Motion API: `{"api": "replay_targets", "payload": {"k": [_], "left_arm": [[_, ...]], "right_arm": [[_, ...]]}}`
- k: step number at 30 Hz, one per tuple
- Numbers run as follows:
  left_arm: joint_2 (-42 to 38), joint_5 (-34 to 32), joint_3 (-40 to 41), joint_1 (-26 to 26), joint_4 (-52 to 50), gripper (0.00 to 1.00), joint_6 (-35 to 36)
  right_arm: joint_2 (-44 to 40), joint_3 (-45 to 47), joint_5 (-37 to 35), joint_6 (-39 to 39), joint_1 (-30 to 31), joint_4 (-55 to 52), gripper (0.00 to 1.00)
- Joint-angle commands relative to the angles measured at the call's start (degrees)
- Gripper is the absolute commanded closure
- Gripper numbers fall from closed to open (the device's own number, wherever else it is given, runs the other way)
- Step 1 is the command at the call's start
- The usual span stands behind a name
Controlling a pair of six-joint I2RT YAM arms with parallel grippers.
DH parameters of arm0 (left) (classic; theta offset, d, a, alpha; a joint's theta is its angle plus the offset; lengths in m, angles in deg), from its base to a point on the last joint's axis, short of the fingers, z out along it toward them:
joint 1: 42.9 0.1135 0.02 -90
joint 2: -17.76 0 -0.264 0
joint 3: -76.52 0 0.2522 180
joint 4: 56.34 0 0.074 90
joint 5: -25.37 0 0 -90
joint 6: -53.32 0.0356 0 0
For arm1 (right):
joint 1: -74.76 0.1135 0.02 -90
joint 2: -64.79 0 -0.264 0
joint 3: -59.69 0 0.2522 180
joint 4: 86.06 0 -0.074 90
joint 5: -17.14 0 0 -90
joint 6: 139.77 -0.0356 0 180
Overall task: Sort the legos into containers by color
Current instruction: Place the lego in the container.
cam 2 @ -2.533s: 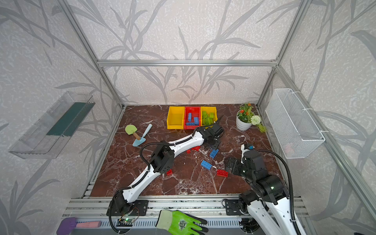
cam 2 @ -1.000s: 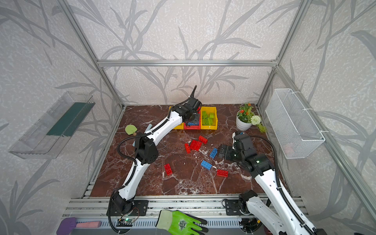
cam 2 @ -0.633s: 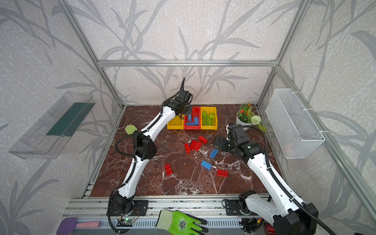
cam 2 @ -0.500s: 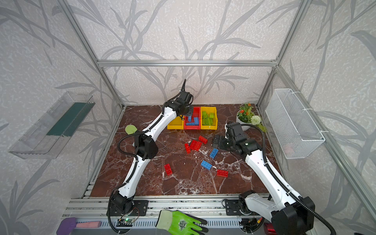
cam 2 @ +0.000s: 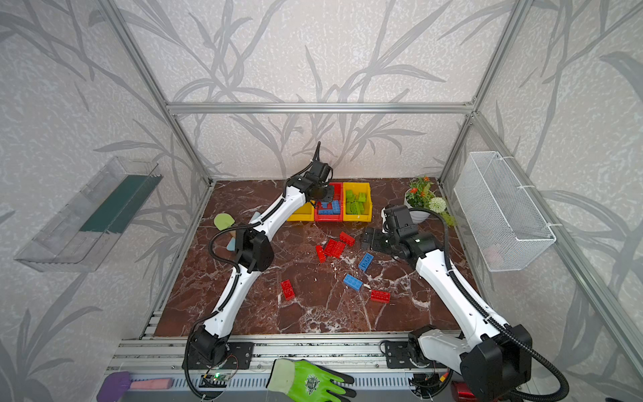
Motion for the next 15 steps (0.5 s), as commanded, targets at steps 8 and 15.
{"api": "replay_targets", "payload": {"k": [8, 15], "left_arm": [[-3.06, 5.27, -0.43, 0.28, -0.93, 0.23, -0.2], [-11.04, 4.39, 7.7, -2.38, -2.67, 0.24, 0.47]], "right_arm": [[-6.59, 0.25, -1.11, -0.34, -0.01, -3.14, 0.01], [-13.59, 4.11, -1.82, -1.23, -0.06, -5.37, 0.01]]}}
